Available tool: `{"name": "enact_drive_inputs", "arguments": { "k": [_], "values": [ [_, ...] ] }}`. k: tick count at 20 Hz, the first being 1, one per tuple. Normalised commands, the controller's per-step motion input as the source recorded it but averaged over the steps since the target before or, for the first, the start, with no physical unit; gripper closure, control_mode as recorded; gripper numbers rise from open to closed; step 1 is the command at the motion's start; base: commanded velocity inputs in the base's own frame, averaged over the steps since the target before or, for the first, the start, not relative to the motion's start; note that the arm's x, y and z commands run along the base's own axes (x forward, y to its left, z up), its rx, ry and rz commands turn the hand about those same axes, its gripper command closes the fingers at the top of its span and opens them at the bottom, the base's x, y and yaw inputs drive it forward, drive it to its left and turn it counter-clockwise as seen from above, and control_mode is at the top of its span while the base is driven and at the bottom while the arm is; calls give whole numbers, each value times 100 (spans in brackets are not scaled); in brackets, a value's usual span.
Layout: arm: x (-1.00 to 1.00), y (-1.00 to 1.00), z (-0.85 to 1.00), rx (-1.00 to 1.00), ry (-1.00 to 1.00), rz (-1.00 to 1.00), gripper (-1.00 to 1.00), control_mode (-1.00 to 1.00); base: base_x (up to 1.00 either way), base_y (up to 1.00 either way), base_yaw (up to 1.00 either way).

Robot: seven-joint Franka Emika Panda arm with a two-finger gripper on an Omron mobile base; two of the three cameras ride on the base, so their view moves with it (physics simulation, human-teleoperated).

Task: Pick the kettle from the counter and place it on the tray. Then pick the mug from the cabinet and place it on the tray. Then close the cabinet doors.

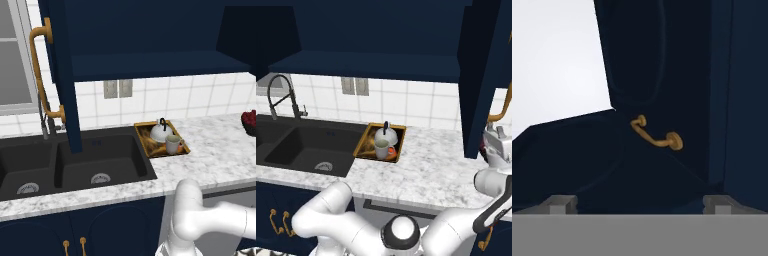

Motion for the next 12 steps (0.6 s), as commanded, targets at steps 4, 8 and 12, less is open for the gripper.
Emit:
{"name": "enact_drive_inputs", "arguments": {
  "k": [4,8,12],
  "values": [
    [1,-23,43,2,0,-1,-100,-100,0,0,0],
    [1,2,46,0,0,-3,-100,-100,0,0,0],
    [-3,38,24,-7,2,-2,-100,-100,0,0,0]
  ]
}}
